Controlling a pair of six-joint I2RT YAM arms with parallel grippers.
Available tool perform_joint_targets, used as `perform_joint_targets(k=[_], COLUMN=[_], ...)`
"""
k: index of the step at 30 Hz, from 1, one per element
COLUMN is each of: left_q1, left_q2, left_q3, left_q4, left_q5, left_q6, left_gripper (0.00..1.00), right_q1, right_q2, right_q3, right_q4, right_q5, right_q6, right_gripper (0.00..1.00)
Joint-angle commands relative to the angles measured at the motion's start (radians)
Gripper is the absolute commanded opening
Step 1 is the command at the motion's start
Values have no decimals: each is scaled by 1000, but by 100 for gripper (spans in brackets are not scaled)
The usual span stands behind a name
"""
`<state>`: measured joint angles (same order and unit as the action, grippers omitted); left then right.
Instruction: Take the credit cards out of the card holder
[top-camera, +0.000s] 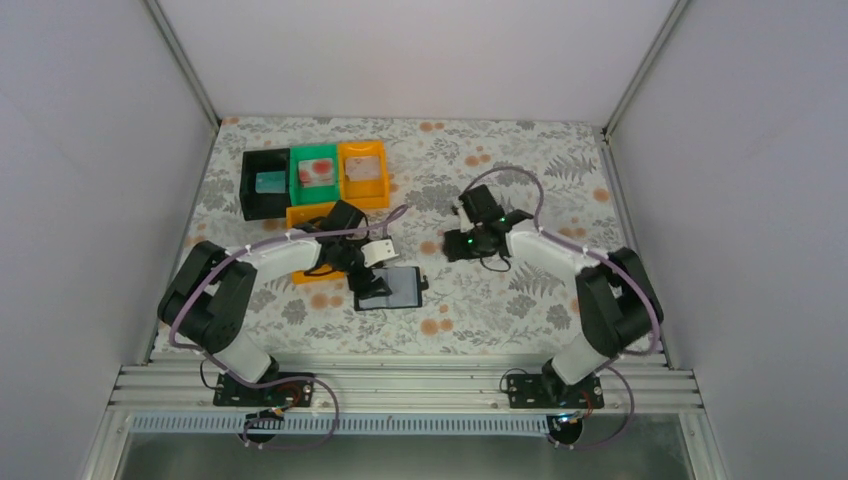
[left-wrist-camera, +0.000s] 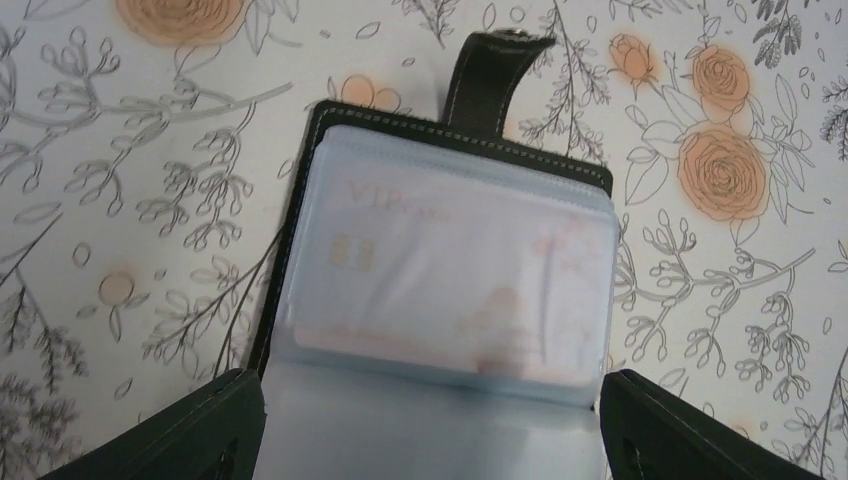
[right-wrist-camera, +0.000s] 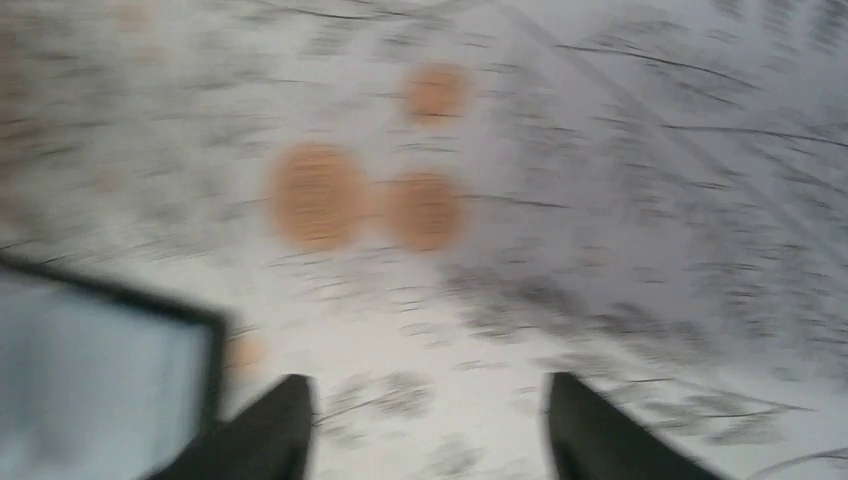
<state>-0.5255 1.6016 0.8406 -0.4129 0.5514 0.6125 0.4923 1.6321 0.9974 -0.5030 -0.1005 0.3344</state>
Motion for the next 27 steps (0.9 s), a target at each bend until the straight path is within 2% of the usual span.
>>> perform_joint_targets(k=[1, 4, 7, 9, 10, 14, 18, 19, 20, 24, 27], left_q1=[42, 66, 66, 67, 67, 66, 65, 66, 65, 58, 32], left_q2=[-39, -60, -76, -80, -82, -87, -82, -81, -81, -76, -56], left_q3=[-2, -7, -20, -33, -38, -49, -38, -34, -32, -29, -16], left_q4=[-45, -82, -99, -107, -110, -127, -129, -130, -131, -130, -114], left_q5=[22, 6, 10, 9, 1, 1, 32, 36, 41, 67, 77], left_q6=[20, 15, 12, 20, 24, 37, 34, 32, 35, 43, 39], left_gripper=[84, 84, 84, 83, 83, 79, 79, 79, 79, 79, 79], right_q1=[226, 333, 352, 353, 355, 368, 368, 367, 366, 332, 229], right_q2=[-110, -78, 5, 64, 79, 93, 102, 101, 91, 40, -10], right_q3=[-21, 5, 61, 76, 73, 25, 7, 4, -1, -27, -60], right_q4=[49, 64, 13, -20, -22, 4, 17, 8, -3, -20, -19], right_q5=[-52, 43, 139, 154, 144, 111, 116, 139, 177, 257, 285], right_q6=[82, 163, 191, 195, 196, 212, 225, 236, 248, 231, 161], right_gripper=[97, 99, 98, 93, 89, 56, 33, 17, 7, 4, 4])
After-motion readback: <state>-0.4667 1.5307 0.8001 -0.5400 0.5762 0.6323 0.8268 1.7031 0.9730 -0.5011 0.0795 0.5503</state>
